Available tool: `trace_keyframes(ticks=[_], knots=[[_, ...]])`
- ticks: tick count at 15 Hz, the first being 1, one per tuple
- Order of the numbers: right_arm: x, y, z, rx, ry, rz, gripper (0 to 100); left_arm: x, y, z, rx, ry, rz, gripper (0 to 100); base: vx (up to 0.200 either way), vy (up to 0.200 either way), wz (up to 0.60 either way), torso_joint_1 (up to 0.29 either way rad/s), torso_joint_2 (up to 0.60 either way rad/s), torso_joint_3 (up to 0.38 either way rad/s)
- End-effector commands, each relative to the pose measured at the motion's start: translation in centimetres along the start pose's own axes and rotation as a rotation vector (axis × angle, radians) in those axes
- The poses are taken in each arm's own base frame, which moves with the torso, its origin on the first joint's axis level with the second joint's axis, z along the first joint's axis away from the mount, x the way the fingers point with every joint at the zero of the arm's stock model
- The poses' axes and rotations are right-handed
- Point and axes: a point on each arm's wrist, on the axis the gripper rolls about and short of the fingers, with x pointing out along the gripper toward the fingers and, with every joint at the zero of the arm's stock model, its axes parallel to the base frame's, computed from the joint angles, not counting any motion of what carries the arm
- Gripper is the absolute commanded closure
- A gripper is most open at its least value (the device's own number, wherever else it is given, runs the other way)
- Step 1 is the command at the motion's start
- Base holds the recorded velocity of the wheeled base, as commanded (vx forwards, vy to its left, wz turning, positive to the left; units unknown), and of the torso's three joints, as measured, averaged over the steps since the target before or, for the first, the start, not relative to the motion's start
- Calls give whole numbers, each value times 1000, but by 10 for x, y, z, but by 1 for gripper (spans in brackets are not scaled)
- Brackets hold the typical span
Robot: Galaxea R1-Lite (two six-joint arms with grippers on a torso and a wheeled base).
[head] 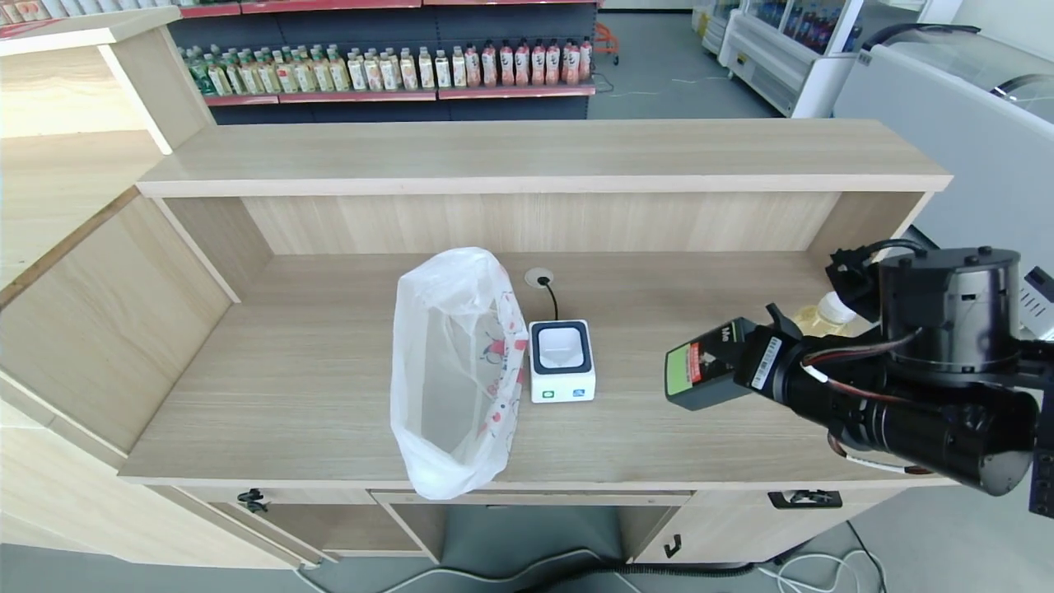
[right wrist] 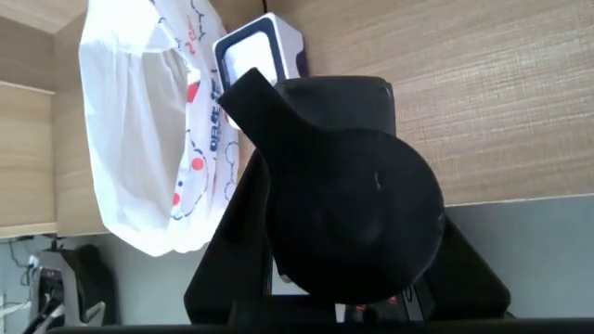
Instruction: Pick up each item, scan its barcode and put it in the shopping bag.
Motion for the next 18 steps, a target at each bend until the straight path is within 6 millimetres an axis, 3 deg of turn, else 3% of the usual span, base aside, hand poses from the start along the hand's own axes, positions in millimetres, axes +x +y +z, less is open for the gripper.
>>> trace_keyframes(ticks=[1, 6, 14, 18], knots=[[10, 4, 2, 2, -2, 0, 100, 0, 0, 0, 0, 0, -1, 0, 0, 200, 0, 7, -7, 7], [32, 10, -3, -23, 9, 39, 100, 0, 0, 0, 0, 0, 0, 0, 0, 200, 0, 8, 7, 0], [92, 2, -26, -80, 11, 100, 100, 0, 0, 0, 0, 0, 0, 0, 0, 0, 0, 0, 0, 0], [130, -9, -21, -74, -13, 135, 100, 0, 0, 0, 3, 0, 0, 0, 0, 0, 0, 0, 0, 0]])
